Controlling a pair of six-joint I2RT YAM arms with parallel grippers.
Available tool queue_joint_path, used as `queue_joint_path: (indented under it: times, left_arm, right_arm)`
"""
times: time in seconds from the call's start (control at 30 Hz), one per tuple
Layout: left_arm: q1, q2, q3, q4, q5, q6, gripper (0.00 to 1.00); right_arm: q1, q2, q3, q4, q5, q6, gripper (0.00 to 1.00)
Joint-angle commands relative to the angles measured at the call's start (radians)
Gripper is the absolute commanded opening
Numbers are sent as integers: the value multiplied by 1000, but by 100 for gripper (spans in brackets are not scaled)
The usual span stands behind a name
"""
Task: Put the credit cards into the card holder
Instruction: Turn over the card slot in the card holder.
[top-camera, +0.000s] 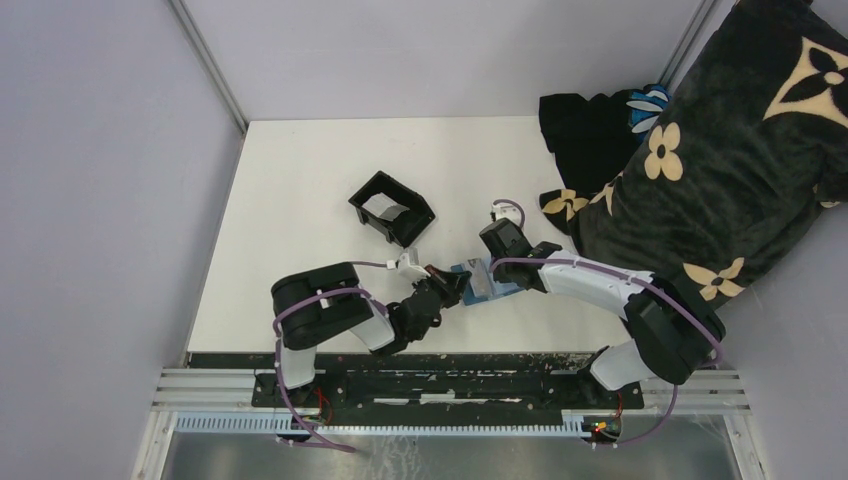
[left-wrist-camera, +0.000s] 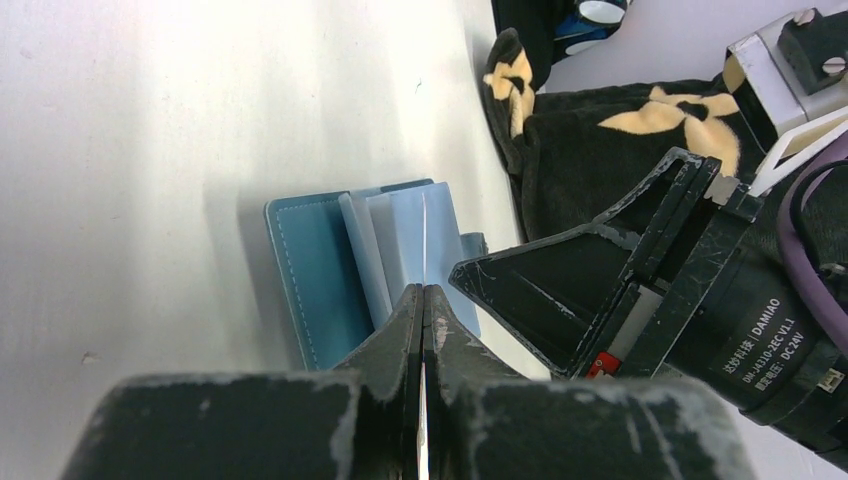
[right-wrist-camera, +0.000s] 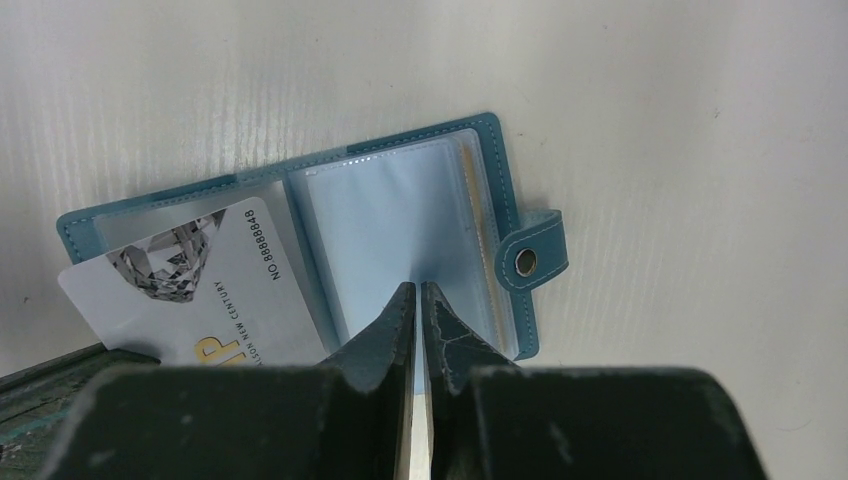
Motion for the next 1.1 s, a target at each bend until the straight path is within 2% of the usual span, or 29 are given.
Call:
queue_joint_path:
  times: [0.0, 0.5, 0.73, 1.07]
  left_arm:
    - [-3, 31, 5, 74, -55, -34, 3]
    - [-4, 134, 16, 67, -79, -290, 3]
    - [-3, 175, -11, 155, -75, -386, 3]
    - [1, 182, -26, 210, -64, -398, 3]
  right_arm:
    - [-14, 9, 21, 41, 8, 22, 10]
    - [-51, 22, -13, 66, -28, 38, 10]
    - [-64, 38, -24, 75, -44, 44, 10]
    - [-81, 35, -33, 72, -61, 43, 11]
